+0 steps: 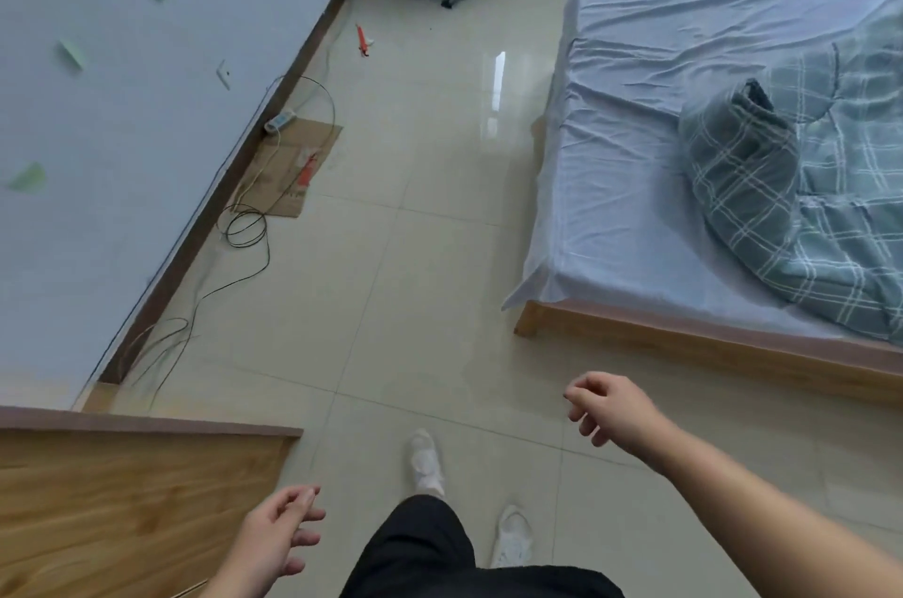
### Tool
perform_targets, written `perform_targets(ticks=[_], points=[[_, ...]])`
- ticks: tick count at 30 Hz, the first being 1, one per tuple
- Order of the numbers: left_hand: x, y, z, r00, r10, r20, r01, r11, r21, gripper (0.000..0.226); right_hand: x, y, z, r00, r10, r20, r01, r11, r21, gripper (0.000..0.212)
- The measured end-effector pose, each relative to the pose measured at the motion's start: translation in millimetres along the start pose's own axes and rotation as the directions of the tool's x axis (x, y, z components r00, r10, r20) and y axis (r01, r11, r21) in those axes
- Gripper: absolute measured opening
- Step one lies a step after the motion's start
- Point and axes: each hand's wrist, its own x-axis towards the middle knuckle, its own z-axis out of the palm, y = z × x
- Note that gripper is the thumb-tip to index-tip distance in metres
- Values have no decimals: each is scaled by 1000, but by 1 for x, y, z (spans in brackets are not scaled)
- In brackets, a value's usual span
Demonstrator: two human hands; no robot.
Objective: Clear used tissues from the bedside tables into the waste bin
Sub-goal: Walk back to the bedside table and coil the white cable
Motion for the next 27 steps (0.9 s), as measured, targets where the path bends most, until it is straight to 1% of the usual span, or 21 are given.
perform_targets(ticks=[2,4,7,9,13,15,18,21,23,25,27], points=[[32,18,-4,997,-81,-11,80,994,-76,24,37,-43,-10,999,-43,-18,43,999,-16,15],[69,48,-7,991,-133,-20,128,980,-155,27,76,-82,-15,997,-77,-32,76,996,-43,15],[125,112,-10,991,-129,18,130,972,-195,26,127,-123,-18,997,-53,-57,50,998,-50,16],[155,169,-10,995,-79,60,90,977,-195,25,150,-140,-20,999,-2,-52,-1,998,-66,17],[205,312,-9,984,104,143,-92,992,-87,21,178,-158,-28,992,117,-37,-120,988,-99,19],[228,381,0,965,186,183,-185,983,-23,20,194,-165,-37,982,182,-43,-185,978,-99,20],[265,470,17,940,275,201,-286,958,31,18,231,-176,-54,966,257,-39,-260,963,-74,20],[304,542,37,926,315,208,-340,936,95,15,288,-196,-76,958,284,-47,-286,957,-37,18],[328,578,49,922,321,218,-357,921,157,12,333,-220,-95,957,288,-37,-289,957,-34,17],[347,608,58,929,303,213,-347,912,217,12,379,-255,-117,957,289,-17,-289,957,-35,18],[362,631,61,939,272,208,-322,909,263,13,420,-300,-143,967,256,-10,-256,965,-47,18]])
